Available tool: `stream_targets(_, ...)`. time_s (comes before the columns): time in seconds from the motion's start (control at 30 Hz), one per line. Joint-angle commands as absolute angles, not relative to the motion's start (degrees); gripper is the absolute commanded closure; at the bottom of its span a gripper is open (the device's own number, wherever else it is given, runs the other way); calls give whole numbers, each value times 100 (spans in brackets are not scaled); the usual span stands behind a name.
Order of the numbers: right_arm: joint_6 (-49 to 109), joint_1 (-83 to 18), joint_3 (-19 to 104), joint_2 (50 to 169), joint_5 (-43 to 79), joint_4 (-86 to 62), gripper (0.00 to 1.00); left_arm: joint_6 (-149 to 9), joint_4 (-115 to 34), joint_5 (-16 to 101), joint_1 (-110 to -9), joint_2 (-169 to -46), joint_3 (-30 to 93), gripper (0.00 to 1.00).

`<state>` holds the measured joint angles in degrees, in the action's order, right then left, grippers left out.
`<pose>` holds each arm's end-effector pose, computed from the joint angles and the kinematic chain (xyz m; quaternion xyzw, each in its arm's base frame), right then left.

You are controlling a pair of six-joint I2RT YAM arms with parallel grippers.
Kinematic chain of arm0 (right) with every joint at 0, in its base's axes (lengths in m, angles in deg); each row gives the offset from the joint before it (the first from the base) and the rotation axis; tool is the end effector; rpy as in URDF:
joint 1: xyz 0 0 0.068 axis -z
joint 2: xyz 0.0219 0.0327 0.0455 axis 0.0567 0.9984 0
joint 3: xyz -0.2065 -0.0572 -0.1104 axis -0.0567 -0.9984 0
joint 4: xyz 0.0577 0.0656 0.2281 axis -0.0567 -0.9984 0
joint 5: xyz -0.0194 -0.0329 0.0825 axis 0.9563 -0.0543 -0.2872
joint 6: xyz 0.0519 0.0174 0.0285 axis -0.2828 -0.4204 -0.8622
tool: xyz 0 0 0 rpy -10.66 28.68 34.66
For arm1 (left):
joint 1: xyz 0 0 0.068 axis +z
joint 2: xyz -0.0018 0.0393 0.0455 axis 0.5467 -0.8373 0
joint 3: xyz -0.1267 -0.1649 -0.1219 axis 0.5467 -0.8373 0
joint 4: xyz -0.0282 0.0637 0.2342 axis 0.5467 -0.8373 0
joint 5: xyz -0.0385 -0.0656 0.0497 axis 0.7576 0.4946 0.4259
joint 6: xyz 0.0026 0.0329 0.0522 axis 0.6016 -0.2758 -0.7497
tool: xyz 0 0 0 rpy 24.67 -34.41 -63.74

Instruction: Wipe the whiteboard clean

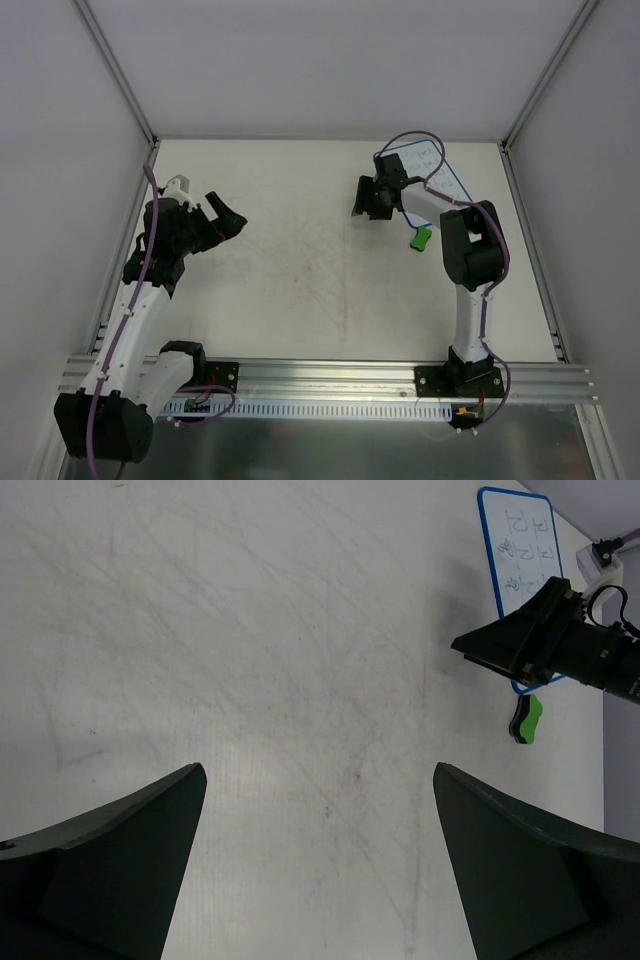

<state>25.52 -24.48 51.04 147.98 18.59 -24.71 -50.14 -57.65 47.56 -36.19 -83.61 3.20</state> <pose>0.4018 0.1623 0.1438 -0.1034 0.9273 0.1560 0.3242 0.2189 -0.0226 0.2766 -0.1378 0.8184 -0.2552 0.4961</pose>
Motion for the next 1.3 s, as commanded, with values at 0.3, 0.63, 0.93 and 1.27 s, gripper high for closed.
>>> stream_targets(0.3,3819,-1846,5209,14376,3365,-2840,39,-4948,-5711,4942,-3666,-7772,63,1)
stream_targets(0.63,3697,-1591,5447,14833,2953,-3104,39,-5027,-5781,4890,-3666,-7754,89,1)
stream_targets(0.93,3969,-1538,5587,14605,3181,-3077,39,-5106,-5816,4837,-3666,-7816,177,1)
stream_targets(1.27,3969,-1468,5728,14622,3242,-3077,39,-5133,-5816,4776,-3666,-7851,186,1)
